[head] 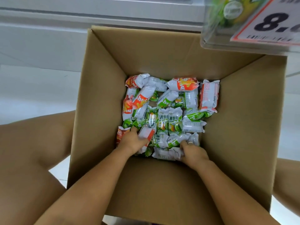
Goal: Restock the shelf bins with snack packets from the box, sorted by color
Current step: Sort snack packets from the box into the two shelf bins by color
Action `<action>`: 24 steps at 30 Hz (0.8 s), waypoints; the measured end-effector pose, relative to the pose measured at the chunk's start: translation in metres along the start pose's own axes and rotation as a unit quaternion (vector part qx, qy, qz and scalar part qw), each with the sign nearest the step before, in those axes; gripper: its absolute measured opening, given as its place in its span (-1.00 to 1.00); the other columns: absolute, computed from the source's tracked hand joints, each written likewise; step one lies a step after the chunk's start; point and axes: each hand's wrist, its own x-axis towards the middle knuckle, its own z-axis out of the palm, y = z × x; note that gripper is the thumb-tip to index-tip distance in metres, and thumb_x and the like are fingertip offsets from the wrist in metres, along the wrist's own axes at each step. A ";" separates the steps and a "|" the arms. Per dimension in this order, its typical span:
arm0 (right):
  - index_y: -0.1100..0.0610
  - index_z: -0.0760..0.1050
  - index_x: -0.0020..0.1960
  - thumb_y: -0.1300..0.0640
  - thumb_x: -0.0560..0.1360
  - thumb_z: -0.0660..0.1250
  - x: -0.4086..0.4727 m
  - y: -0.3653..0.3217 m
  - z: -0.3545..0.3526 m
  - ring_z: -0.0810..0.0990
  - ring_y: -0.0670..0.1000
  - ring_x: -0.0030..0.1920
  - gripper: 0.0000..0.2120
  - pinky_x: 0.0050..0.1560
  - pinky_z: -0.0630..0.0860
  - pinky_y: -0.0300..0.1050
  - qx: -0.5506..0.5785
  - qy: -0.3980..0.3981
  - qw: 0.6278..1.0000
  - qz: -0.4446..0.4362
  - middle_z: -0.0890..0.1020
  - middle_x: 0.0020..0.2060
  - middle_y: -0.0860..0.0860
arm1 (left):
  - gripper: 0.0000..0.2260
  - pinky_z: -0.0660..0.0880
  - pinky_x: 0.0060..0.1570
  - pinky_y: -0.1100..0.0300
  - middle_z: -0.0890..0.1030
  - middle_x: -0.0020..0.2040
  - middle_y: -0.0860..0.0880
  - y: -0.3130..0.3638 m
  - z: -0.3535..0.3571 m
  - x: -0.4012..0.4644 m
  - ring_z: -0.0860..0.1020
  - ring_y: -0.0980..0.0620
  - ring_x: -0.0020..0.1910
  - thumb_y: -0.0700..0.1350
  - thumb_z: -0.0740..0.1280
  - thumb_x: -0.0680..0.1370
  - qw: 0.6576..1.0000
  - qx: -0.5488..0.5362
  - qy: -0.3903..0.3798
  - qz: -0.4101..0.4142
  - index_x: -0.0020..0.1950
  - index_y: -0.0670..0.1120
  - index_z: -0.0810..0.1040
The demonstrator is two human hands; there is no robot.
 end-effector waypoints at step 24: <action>0.00 0.22 0.51 -0.31 0.42 0.27 -0.100 -0.055 -0.132 0.34 0.02 0.41 -0.24 0.38 0.27 -0.01 0.690 0.172 0.703 -0.023 0.33 0.43 -0.09 | -0.69 0.57 -0.08 0.00 0.59 -0.09 -0.17 0.082 -0.107 -0.139 0.58 -0.09 -0.17 -0.06 0.36 0.45 0.715 -0.637 -0.218 0.191 0.12 -0.20 0.56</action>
